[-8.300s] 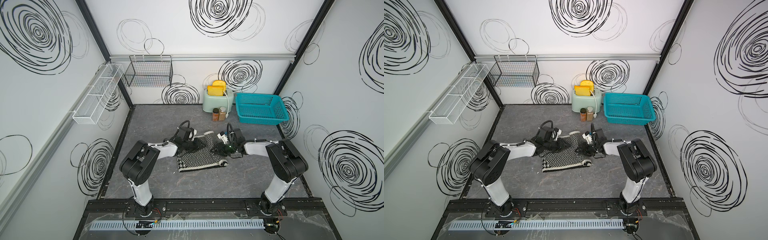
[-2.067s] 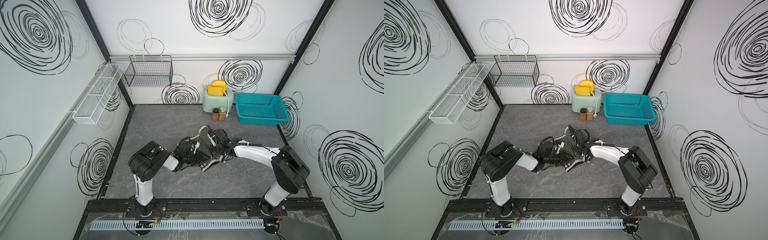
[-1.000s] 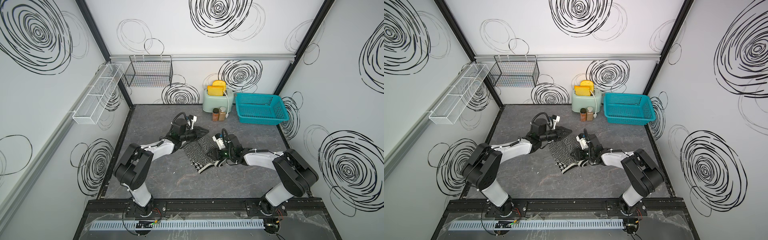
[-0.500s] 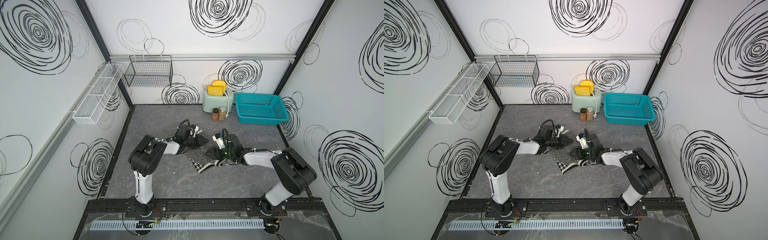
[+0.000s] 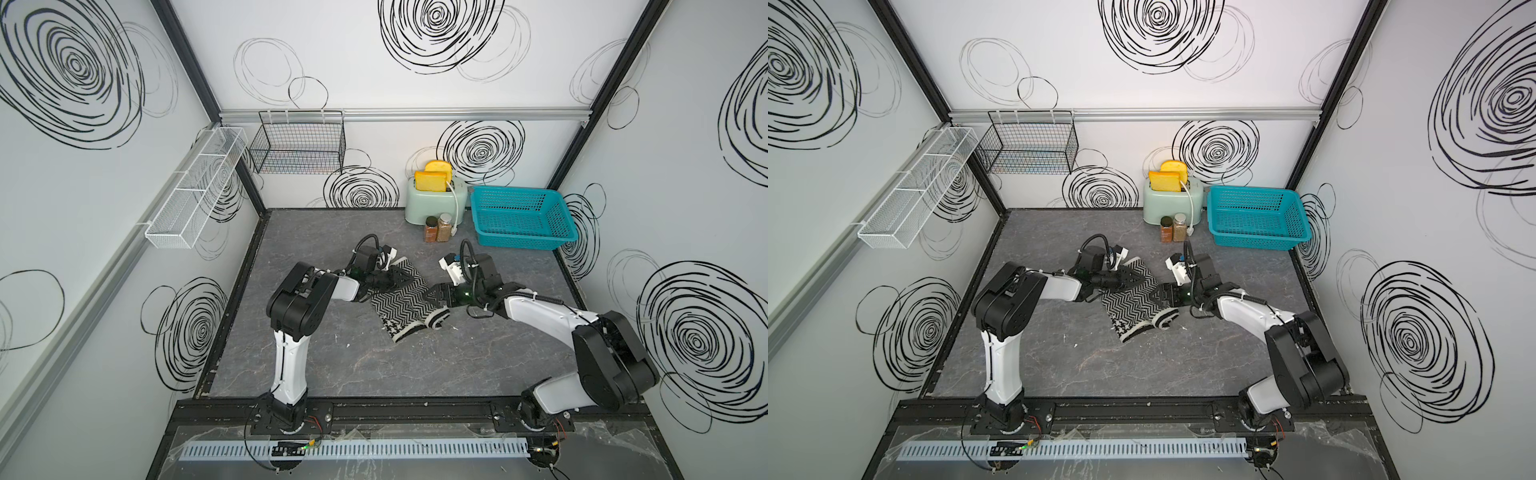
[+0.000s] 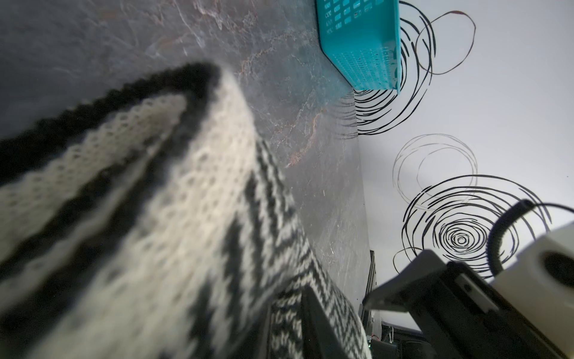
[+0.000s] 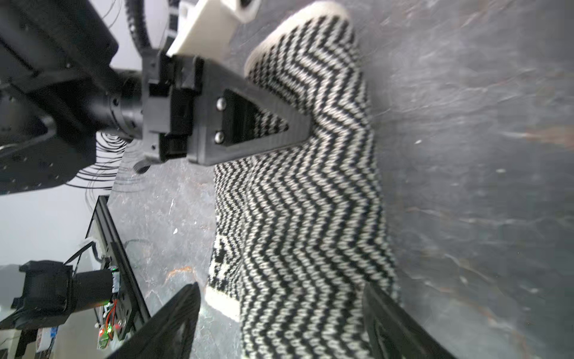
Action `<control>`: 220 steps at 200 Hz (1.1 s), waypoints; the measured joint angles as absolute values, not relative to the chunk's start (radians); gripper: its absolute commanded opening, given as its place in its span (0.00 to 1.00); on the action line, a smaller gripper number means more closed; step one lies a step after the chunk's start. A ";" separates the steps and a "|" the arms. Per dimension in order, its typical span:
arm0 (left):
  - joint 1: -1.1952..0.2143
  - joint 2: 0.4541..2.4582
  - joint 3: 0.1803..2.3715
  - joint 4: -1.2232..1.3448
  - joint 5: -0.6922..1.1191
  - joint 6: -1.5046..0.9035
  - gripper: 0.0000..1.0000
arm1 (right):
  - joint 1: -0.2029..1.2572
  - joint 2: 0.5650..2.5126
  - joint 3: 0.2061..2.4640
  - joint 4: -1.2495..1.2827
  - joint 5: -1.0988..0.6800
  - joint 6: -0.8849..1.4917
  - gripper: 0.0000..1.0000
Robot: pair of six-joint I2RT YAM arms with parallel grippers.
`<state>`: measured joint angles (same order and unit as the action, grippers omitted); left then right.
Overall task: Roll up the scarf and place it into the basket
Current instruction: Roll the scarf at the center of the board.
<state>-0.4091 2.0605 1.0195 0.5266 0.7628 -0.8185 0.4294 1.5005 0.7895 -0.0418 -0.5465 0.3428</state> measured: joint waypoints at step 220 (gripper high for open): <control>-0.389 2.061 0.894 0.761 0.800 -0.918 0.23 | 0.405 1.849 0.724 0.323 -0.877 0.546 0.26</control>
<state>-0.3889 2.0605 0.8936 0.7612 0.7998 -0.9180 0.4046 1.8492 0.7242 0.3229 -0.8768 0.5461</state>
